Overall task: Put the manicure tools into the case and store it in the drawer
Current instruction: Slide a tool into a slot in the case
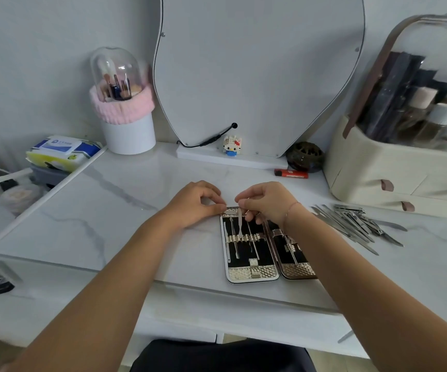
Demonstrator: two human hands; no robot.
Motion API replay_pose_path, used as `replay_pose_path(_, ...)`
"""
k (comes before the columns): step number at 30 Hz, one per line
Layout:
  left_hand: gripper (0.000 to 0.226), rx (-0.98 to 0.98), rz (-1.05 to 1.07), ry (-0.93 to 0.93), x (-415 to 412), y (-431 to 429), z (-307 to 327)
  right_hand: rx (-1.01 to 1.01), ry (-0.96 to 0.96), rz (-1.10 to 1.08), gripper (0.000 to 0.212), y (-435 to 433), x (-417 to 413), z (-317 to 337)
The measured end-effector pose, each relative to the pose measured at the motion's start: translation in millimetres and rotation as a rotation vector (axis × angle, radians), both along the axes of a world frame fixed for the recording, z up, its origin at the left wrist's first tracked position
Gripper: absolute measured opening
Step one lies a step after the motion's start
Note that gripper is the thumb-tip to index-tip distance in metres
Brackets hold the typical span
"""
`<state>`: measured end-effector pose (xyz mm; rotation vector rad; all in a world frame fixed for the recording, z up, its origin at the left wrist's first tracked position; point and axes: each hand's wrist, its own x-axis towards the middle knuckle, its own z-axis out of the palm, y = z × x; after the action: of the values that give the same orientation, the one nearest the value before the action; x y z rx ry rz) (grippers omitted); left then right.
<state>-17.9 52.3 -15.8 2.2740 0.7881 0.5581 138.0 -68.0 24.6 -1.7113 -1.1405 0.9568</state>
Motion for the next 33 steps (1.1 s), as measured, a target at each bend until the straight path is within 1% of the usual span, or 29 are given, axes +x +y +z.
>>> replay_pose_path(3,0.011,-0.005,-0.001,-0.004,0,0,0,0.008,-0.022,-0.013,0.011,4,-1,-1)
replay_pose_path(7,0.013,-0.005,0.000,-0.007,0,-1,1,0.034,0.003,-0.031,0.011,8,-3,-2)
replay_pose_path(11,0.012,-0.005,0.005,-0.011,0,-1,1,0.039,0.000,-0.009,0.008,14,-8,-4)
replay_pose_path(19,0.013,0.008,-0.005,-0.011,0,0,0,0.000,-0.129,0.083,0.007,17,-7,-5)
replay_pose_path(24,0.011,-0.011,-0.003,-0.027,0,1,-2,-0.017,-0.248,0.127,0.014,17,-4,-4)
replay_pose_path(27,0.011,-0.013,-0.002,-0.029,0,1,-2,-0.034,-0.240,0.175,0.019,13,0,1)
replay_pose_path(33,0.007,-0.011,-0.016,-0.028,0,1,-1,-0.150,-0.268,0.310,0.024,7,5,10)
